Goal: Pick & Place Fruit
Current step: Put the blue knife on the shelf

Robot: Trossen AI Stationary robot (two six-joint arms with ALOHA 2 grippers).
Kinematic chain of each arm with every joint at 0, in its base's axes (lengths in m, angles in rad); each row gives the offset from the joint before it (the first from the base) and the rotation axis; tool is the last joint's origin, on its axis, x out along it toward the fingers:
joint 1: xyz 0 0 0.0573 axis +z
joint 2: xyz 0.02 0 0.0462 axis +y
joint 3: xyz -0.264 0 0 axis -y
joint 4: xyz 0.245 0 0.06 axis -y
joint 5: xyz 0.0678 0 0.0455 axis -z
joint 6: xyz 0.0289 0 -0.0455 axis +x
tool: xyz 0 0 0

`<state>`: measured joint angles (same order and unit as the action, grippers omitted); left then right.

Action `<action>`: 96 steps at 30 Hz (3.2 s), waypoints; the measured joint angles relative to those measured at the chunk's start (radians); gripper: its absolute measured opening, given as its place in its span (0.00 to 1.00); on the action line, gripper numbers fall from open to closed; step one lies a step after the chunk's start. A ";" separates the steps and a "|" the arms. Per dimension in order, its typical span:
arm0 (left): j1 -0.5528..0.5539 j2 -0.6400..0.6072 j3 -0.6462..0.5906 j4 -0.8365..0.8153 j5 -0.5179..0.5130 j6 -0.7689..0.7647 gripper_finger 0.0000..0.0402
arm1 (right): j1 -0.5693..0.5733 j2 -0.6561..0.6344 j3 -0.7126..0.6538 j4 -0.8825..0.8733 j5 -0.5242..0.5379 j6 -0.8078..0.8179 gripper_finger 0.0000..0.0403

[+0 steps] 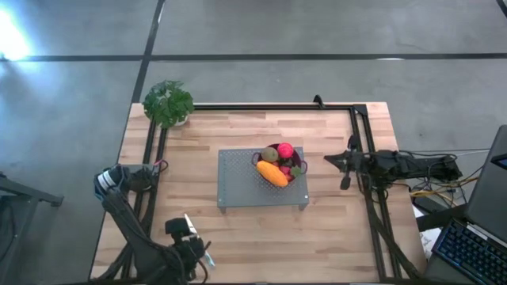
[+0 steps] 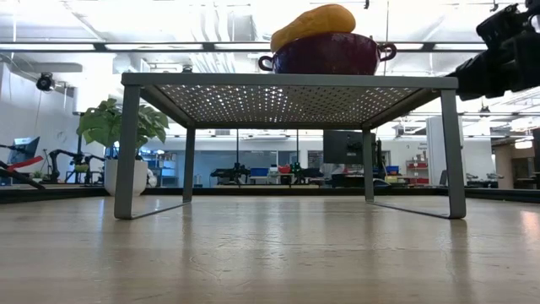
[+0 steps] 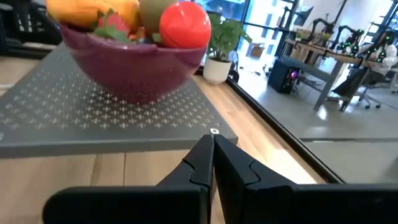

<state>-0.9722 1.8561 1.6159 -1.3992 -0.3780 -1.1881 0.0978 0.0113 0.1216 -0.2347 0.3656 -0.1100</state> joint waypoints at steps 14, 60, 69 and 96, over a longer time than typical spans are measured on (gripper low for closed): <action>0.008 0.011 -0.084 0.228 -0.006 0.340 0.72 | 0.000 0.004 -0.001 -0.001 0.000 -0.066 0.02; 0.055 0.008 -0.441 0.779 0.109 0.552 0.35 | 0.000 0.004 0.000 0.000 0.000 -0.066 0.02; 0.061 0.009 -0.444 0.779 0.083 0.595 0.15 | 0.000 0.004 0.000 0.000 0.000 -0.066 0.02; 0.078 0.009 -0.140 0.422 -0.070 0.928 0.10 | 0.000 0.004 0.000 0.000 0.000 -0.066 0.02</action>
<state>-0.8941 1.8650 1.4763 -0.9773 -0.4483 -0.2603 0.0975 0.0154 0.1211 -0.2352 0.3660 -0.1761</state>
